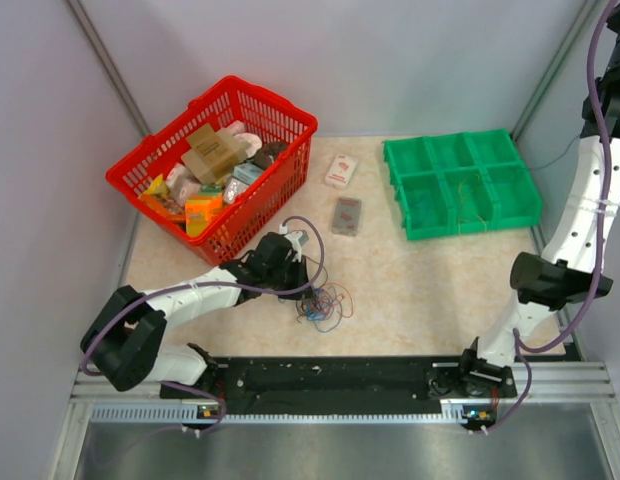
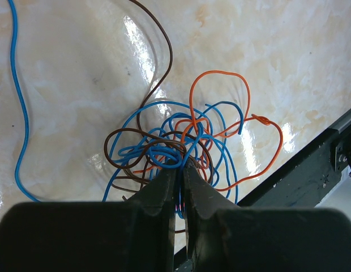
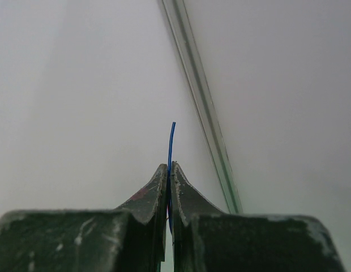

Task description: Untangle the cables

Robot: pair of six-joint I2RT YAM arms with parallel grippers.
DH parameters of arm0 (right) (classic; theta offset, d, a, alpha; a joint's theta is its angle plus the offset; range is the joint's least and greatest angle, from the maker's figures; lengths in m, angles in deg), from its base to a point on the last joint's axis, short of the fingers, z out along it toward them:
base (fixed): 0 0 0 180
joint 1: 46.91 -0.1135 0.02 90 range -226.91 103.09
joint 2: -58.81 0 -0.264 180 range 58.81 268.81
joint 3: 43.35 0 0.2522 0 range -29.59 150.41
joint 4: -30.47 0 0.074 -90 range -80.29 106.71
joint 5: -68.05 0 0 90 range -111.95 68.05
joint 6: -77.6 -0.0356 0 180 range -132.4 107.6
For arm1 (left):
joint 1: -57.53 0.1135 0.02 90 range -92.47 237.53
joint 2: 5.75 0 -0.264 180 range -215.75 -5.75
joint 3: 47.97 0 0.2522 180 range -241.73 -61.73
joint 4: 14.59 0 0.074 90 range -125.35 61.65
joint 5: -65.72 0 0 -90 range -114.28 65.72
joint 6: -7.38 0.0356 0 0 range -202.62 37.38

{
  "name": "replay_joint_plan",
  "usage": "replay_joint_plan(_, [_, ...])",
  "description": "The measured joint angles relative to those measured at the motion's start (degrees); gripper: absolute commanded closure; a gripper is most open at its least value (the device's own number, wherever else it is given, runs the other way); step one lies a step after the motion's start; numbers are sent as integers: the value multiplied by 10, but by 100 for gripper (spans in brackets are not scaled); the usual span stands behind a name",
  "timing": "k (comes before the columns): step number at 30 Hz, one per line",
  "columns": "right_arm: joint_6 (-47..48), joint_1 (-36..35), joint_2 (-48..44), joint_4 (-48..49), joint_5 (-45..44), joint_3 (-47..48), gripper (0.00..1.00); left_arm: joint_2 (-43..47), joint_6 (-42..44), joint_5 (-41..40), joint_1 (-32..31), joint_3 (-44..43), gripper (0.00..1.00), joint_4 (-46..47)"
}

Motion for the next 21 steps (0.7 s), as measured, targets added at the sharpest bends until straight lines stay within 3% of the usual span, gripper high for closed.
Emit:
replay_joint_plan(8, [-3,3,-3,29,-8,4,100,0,0,0,0,-2,88,-1])
replay_joint_plan(21, [0,3,-1,19,7,-70,100,0,-1,0,4,-2,88,0])
